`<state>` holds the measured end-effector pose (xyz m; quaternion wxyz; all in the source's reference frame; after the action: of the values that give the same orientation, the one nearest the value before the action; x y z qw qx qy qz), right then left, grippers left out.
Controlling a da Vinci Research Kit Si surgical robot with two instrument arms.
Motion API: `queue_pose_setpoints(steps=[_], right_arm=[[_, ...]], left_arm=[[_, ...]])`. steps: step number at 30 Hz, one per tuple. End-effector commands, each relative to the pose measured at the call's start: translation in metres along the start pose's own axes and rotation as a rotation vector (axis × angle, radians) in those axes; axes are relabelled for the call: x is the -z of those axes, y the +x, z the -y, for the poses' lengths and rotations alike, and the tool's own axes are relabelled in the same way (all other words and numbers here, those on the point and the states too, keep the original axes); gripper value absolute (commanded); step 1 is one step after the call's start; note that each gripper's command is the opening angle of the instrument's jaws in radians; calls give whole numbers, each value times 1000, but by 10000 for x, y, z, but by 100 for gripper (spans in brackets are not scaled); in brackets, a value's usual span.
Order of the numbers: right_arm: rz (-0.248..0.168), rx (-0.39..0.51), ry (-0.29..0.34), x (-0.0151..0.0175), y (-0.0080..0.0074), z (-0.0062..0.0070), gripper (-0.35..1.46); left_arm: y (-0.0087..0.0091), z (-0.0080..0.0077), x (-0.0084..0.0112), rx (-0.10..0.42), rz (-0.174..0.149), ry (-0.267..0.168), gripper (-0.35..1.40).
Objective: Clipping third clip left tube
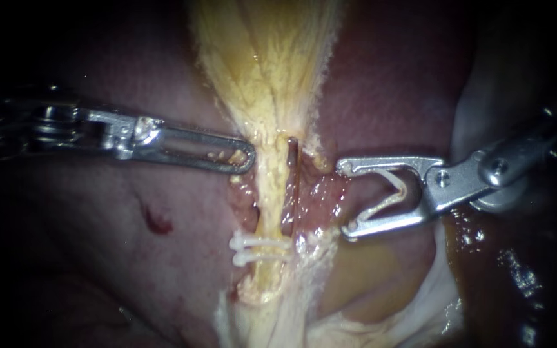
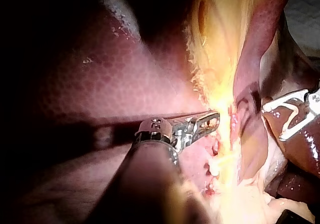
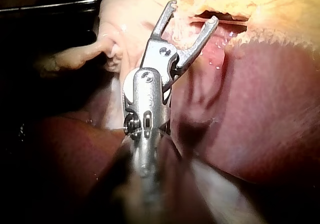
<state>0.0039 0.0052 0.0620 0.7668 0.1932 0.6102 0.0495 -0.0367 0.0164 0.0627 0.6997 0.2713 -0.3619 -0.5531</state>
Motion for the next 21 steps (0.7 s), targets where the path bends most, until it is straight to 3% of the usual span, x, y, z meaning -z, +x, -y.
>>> queue_pose_setpoints(steps=[1,5,9,14,17,21], right_arm=[[0,0,1,0,0,0,50],[0,0,1,0,0,0,50],[0,0,0,0,0,0,50],[-2,0,3,0,0,0,50],[-1,0,3,-1,0,0,50],[-4,0,7,-3,0,0,50]], left_arm=[[0,0,1,0,-1,0,-35],[-6,1,18,2,-10,10,-35],[-17,1,49,7,-5,-8,-35],[-33,3,89,19,28,-11,-35],[-39,7,100,25,41,-12,-35],[-39,10,101,27,42,-13,-35]])
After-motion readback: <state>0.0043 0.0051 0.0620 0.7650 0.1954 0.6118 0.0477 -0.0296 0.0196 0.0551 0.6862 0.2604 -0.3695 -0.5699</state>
